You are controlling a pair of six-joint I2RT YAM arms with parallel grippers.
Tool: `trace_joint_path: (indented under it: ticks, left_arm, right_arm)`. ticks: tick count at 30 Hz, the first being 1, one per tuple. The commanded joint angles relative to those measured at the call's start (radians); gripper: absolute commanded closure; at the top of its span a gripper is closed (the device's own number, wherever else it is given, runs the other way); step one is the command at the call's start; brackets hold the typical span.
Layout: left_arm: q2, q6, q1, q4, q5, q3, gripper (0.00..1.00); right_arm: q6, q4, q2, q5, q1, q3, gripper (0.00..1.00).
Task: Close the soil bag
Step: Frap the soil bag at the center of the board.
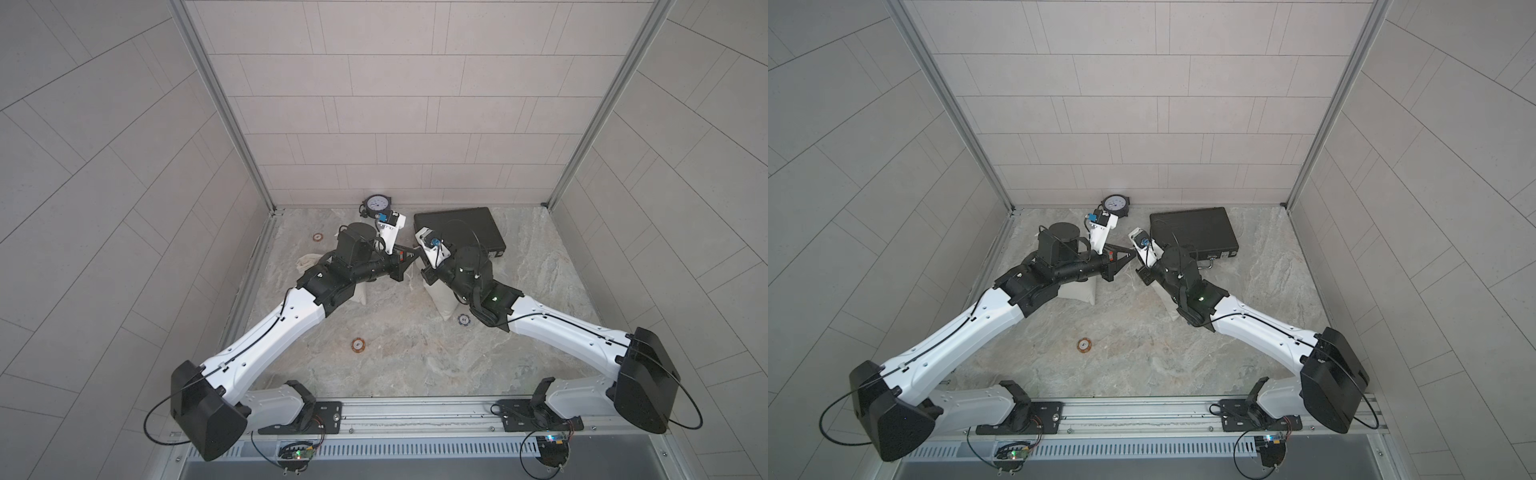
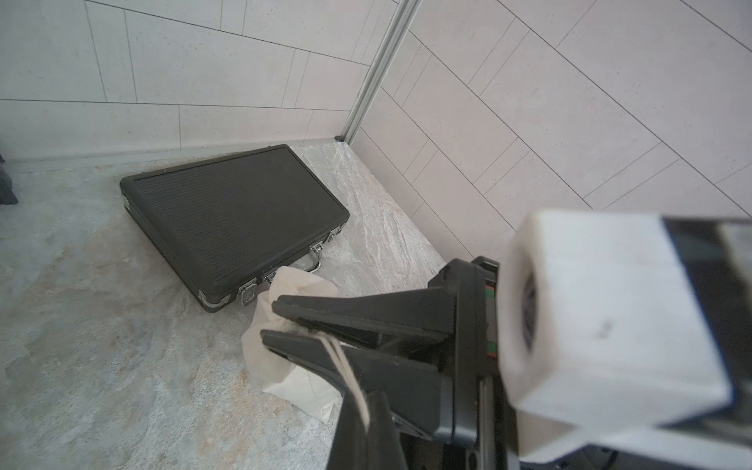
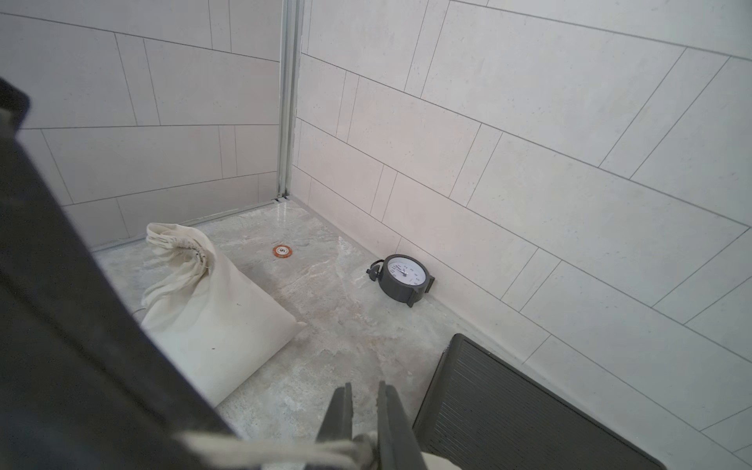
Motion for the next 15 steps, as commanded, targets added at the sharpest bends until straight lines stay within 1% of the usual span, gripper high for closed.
trace_joint_path:
  ticks: [1,5,9,15]
  left_arm:
    - [-0.132,-0.029,0.001,0.034,0.042,0.072,1.00]
    - [-0.179,-0.026,0.007,-0.039,0.017,0.176,1.00]
    - [-0.230,-0.055,0.028,-0.023,-0.025,0.198,1.00]
    - [-0.267,-0.060,0.047,-0.034,-0.063,0.201,1.00]
  right_arm:
    - [0.052,-0.065,0.072,0.188,-0.088,-0.078,0.88]
    - [0.103,-0.078,0.106,0.196,-0.188,-0.137,0.87]
    - [0.170,-0.185,0.148,0.195,-0.274,-0.108,0.85]
    - [0.190,-0.233,0.143,0.195,-0.305,-0.093,0.81]
